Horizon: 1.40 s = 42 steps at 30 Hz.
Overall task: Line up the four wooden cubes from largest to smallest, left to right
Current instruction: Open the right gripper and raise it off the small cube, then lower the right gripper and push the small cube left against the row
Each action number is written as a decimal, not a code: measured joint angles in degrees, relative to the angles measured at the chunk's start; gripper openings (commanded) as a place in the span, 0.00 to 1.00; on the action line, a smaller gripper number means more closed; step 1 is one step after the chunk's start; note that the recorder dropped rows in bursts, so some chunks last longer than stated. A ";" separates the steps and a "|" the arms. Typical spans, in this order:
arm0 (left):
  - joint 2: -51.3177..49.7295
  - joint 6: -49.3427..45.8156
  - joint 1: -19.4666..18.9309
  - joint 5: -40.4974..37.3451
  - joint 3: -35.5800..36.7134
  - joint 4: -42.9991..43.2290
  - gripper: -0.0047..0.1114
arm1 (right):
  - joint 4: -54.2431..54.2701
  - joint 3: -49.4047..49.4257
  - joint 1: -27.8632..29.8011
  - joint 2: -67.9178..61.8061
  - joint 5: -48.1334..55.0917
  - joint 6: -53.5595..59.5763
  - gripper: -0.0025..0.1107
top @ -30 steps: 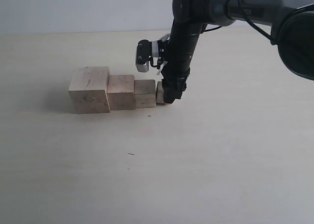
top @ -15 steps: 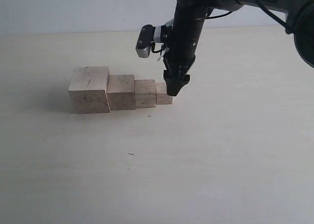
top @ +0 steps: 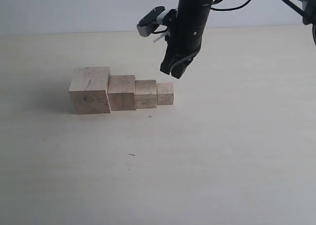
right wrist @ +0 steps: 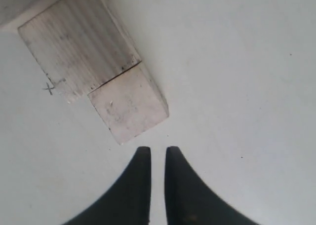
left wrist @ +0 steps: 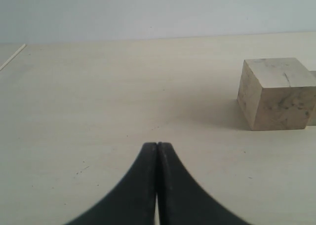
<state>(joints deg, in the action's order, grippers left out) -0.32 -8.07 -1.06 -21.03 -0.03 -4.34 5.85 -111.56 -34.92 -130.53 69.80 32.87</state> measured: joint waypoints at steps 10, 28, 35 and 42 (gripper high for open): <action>0.00 0.00 0.00 0.00 0.00 0.00 0.04 | -0.83 3.22 1.58 0.23 0.12 -11.02 0.02; 0.00 0.00 0.00 0.00 0.00 0.00 0.04 | -1.42 5.97 1.74 -4.70 -2.46 -14.79 0.02; 0.00 0.00 0.00 0.00 0.00 0.00 0.04 | 1.95 5.97 1.74 -4.74 -5.20 -14.89 0.02; 0.00 0.00 0.00 0.00 0.00 0.00 0.04 | 2.18 5.97 1.74 -4.74 -7.14 -15.00 0.02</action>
<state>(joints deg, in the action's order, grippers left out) -0.32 -8.07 -1.06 -21.03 -0.03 -4.34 8.03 -105.58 -33.18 -135.27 62.65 17.87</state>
